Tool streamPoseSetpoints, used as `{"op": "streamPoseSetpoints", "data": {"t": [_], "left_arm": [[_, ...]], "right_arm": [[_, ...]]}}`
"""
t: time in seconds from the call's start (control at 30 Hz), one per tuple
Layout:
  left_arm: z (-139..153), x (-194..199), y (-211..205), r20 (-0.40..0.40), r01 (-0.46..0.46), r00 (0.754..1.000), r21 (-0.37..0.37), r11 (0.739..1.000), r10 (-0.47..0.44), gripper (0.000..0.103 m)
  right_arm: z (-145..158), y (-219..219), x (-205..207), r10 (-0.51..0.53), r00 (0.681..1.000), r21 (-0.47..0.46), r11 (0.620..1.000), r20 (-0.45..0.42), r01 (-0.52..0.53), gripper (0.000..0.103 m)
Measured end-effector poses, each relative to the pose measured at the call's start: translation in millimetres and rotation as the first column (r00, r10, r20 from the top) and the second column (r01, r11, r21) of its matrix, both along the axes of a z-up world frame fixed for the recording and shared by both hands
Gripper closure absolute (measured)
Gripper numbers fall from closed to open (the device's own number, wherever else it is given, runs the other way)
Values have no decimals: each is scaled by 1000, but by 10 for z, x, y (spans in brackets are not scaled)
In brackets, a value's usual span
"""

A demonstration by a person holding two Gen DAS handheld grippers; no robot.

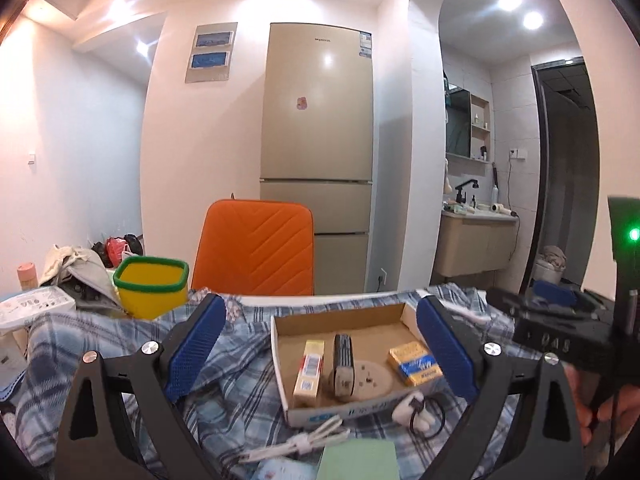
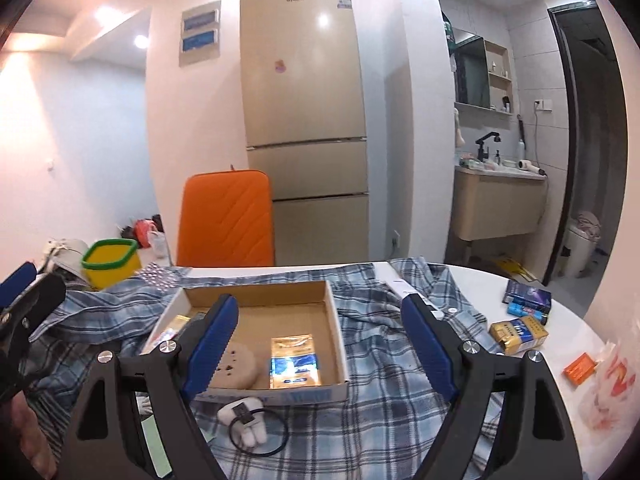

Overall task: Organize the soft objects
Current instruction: 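Withdraw both grippers from the box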

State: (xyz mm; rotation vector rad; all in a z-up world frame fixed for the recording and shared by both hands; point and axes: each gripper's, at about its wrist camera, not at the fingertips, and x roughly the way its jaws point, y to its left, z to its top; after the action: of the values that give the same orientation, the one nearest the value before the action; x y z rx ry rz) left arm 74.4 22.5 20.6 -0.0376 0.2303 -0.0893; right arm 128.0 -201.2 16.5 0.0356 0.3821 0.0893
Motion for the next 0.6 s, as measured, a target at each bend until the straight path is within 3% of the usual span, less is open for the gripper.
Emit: {"op": "streamPoseSetpoints", "data": {"t": [0.17,0.23,0.47,0.6], "left_arm": [[-194,-26,-30,-24,3,1000,29,1000,-2,7],[-250,-44,-71,-5,-8,1000,51,999,8,1],[-285,-77,-122,8,-7,1000,86,996,6,0],[-272,-100,-57,15,-22,1000,57,998,21,0]], "right_arm": [[-101,38,-41,24,999,18,1000,25,-24,18],[-170,65,-33,28,999,14,999,21,-28,18],[-236,115,-32,31,999,-4,1000,27,-31,17],[-215,106,-72,33,998,-3,999,47,-33,7]]}}
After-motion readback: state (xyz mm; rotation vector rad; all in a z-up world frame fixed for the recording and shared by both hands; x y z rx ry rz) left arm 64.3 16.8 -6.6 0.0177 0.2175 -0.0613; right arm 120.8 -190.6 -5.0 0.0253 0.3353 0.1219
